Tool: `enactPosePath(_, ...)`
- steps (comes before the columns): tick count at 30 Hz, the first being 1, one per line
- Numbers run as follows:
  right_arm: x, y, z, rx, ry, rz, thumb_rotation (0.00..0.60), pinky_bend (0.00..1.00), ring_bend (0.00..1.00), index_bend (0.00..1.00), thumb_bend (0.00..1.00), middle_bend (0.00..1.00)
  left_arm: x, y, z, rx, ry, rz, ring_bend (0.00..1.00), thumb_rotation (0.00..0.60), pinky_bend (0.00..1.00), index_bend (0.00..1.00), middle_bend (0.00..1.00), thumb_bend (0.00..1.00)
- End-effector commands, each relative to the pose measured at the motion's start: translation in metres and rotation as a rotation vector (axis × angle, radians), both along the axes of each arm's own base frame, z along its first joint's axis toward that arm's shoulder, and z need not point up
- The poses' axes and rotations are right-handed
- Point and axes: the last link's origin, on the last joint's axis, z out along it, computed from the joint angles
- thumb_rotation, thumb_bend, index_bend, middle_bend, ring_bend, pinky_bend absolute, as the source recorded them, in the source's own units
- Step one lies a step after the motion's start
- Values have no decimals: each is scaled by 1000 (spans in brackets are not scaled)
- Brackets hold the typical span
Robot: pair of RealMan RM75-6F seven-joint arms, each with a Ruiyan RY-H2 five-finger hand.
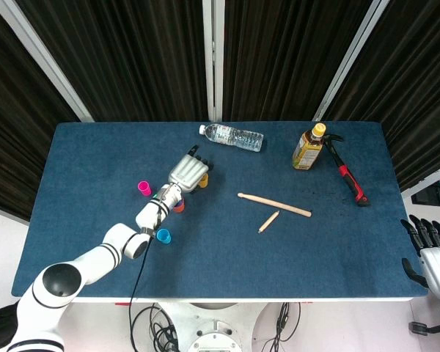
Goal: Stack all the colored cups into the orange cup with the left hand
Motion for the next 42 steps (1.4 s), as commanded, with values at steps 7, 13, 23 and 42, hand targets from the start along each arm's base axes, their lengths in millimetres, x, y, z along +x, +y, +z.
enactPosePath(7, -4, -1, 1, 1, -1, -15, 600, 0, 0, 0, 355, 0, 3, 3, -4, 0, 9, -4, 364, 600, 92, 379, 408, 309)
enactPosePath(13, -4, 0, 4, -12, -9, -11, 600, 0, 0, 0, 355, 0, 1, 4, -5, -4, 16, 5, 385, 600, 103, 422, 444, 338)
enactPosePath(23, -7, 2, 5, -17, -15, -19, 600, 0, 0, 0, 355, 0, 10, 7, 14, 32, -63, -3, 401, 600, 116, 439, 452, 340)
enactPosePath(42, 1, 3, 5, -26, -24, 25, 600, 0, 0, 0, 355, 0, 3, -74, 96, 61, 41, -79, 438, 600, 155, 460, 474, 350)
